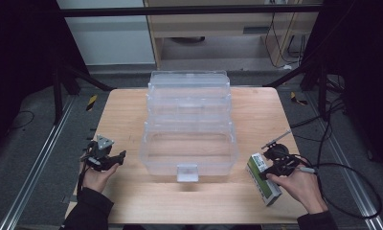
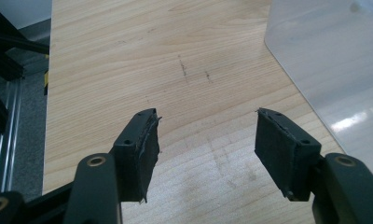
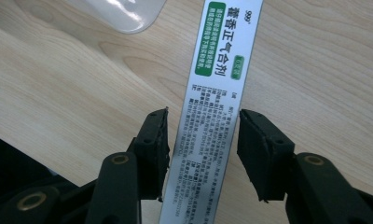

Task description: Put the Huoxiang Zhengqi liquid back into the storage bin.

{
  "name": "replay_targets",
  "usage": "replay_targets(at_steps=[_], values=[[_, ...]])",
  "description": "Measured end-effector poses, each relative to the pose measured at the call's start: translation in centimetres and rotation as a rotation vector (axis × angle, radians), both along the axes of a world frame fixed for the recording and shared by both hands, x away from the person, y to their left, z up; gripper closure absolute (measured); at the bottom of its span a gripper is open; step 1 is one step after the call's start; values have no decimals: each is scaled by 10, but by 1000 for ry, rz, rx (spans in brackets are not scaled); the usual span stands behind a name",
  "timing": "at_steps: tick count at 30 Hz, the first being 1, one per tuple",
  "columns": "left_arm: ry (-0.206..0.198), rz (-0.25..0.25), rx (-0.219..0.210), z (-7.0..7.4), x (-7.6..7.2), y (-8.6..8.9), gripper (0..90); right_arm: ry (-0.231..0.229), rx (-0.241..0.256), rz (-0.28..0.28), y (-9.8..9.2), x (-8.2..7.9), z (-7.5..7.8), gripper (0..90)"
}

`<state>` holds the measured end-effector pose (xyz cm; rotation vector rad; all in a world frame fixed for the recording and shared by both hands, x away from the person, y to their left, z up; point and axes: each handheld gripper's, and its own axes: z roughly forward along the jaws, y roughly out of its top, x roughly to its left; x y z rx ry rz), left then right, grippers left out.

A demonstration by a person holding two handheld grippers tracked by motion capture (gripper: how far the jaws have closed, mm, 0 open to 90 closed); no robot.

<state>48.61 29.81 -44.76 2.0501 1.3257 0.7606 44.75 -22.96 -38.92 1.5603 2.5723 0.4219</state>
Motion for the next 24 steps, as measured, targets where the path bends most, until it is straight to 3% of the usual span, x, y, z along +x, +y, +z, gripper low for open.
replay_targets(at_steps=[14,24], values=[[9,-6,2,-2,1,-2,388,45,-52,-11,5,4,-7,568],[9,-8,4,-2,1,-2,387,73,-63,-30,7,7,-9,579]])
